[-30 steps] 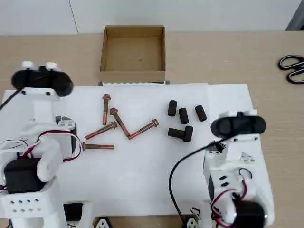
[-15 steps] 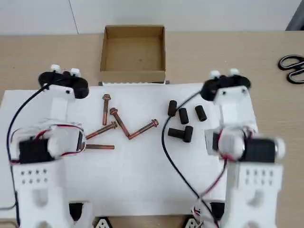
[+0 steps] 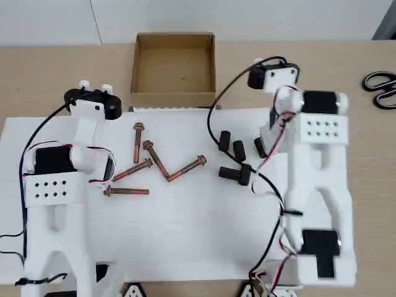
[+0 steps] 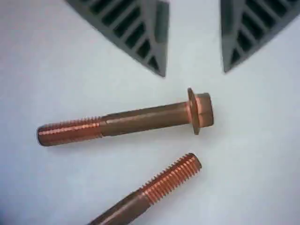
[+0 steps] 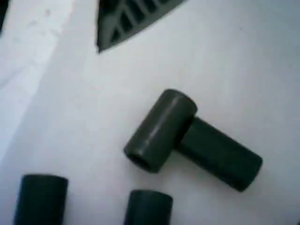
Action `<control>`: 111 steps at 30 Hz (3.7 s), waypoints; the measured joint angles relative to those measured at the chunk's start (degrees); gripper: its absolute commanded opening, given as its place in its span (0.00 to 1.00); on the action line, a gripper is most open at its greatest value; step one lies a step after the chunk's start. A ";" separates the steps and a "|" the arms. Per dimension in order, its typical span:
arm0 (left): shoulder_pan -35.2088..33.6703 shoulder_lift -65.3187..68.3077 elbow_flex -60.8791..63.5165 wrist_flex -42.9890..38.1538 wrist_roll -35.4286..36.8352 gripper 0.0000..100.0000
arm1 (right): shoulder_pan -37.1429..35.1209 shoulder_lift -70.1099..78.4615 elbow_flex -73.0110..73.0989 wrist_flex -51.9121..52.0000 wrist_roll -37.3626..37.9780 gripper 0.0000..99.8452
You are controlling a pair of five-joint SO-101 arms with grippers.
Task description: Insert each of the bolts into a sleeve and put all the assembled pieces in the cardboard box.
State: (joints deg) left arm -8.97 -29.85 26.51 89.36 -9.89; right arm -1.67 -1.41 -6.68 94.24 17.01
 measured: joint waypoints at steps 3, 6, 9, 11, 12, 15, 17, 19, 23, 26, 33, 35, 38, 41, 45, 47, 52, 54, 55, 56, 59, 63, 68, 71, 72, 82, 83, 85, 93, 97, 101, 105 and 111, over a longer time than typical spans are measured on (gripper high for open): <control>0.00 0.35 0.00 0.00 0.00 0.09 | -2.46 5.36 -3.08 0.00 2.20 0.13; 0.00 0.53 0.00 0.00 -0.09 0.09 | -3.69 9.93 -5.71 -0.09 3.78 0.13; 0.00 0.53 0.00 0.00 -0.09 0.09 | -3.96 14.86 -8.53 -0.18 4.75 0.13; 0.00 0.53 0.00 0.00 -0.88 0.09 | -3.96 17.85 -9.93 -1.05 5.36 0.13; 0.00 0.53 0.00 0.00 -1.41 0.09 | -3.96 19.25 -10.37 -1.58 5.71 0.13; 0.00 0.53 0.00 0.00 -1.76 0.09 | -3.96 22.59 -10.46 -3.08 6.86 0.13; 0.00 0.53 0.00 0.00 -1.85 0.09 | -3.87 23.82 -10.46 -4.22 7.21 0.13; 0.00 0.53 0.00 0.00 -1.76 0.09 | -3.87 24.79 -10.55 -5.27 7.47 0.13; 0.00 0.53 0.00 0.00 -1.85 0.09 | -2.99 26.81 -10.55 -7.56 7.56 0.13; 0.00 0.53 0.00 0.00 -1.93 0.09 | -2.37 28.13 -10.55 -8.18 7.56 0.13; 0.00 0.53 0.00 0.00 -1.93 0.09 | -2.29 28.48 -10.64 -8.18 7.56 0.13; 0.00 0.53 0.00 0.00 -1.93 0.09 | -2.29 28.66 -10.64 -8.18 7.56 0.13; 0.00 0.53 1.05 0.00 -1.85 0.09 | -2.20 29.27 -10.64 -8.88 7.56 0.13; 0.00 0.53 1.93 0.00 -1.93 0.09 | -2.02 31.47 -10.81 -9.67 8.35 0.13; 0.00 0.53 2.29 0.00 -1.93 0.09 | -1.85 33.85 -11.16 -10.90 8.53 0.13; 0.00 0.53 2.29 0.00 -1.85 0.09 | -1.76 34.46 -11.34 -11.25 8.53 0.13; 0.00 0.53 2.29 0.00 -1.93 0.09 | -1.41 34.81 -11.52 -11.52 8.53 0.00; 0.00 0.53 2.29 0.00 -1.93 0.09 | -1.32 34.99 -11.96 -11.60 8.53 0.01; 0.00 0.53 2.29 0.00 -1.93 0.09 | -1.32 34.99 -12.04 -11.52 8.53 0.01; 0.00 0.53 2.29 0.00 -1.93 0.09 | -1.32 34.55 -12.22 -11.08 8.53 0.01; 0.00 0.53 2.29 -0.88 -1.93 0.08 | -1.41 31.82 -12.04 -8.88 8.53 0.01; 0.00 0.70 1.67 -1.41 -1.93 0.06 | -2.02 24.97 -11.96 -4.57 8.53 0.01; 1.85 5.36 -6.51 2.46 -1.93 0.05 | -1.49 15.91 -11.96 0.79 8.44 0.00; 3.78 12.92 -14.33 5.19 -0.70 0.05 | 0.88 11.96 -11.96 1.23 7.30 0.00; 4.40 16.00 -17.23 5.98 -0.53 0.05 | 1.76 11.08 -11.96 1.32 7.12 0.00; 7.82 43.43 -40.79 7.56 3.52 0.06 | 7.91 9.85 -5.63 1.67 4.84 0.00; 7.91 45.54 -42.64 7.56 4.40 0.06 | 8.79 9.85 -5.10 1.58 4.48 0.00; 7.91 49.14 -45.98 7.56 5.63 0.06 | 9.93 9.85 -4.31 1.67 4.04 0.00; 7.91 58.55 -56.26 7.56 10.46 0.10 | 10.29 9.85 -4.04 1.67 3.78 0.00; 7.91 62.24 -60.04 7.56 10.73 0.10 | 10.29 9.85 -4.04 1.67 3.08 0.00; 7.91 67.43 -63.74 7.47 10.81 0.10 | 10.29 9.85 -4.04 1.67 3.08 0.00; 7.91 72.79 -67.43 7.56 10.81 0.10 | 10.29 9.85 -4.04 1.67 3.08 0.00; 7.91 80.18 -73.41 7.56 10.99 0.10 | 10.29 9.85 -4.04 1.67 3.08 0.00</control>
State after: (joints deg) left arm -1.05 50.33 -46.90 96.92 1.10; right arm 8.62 8.44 -10.73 95.91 20.09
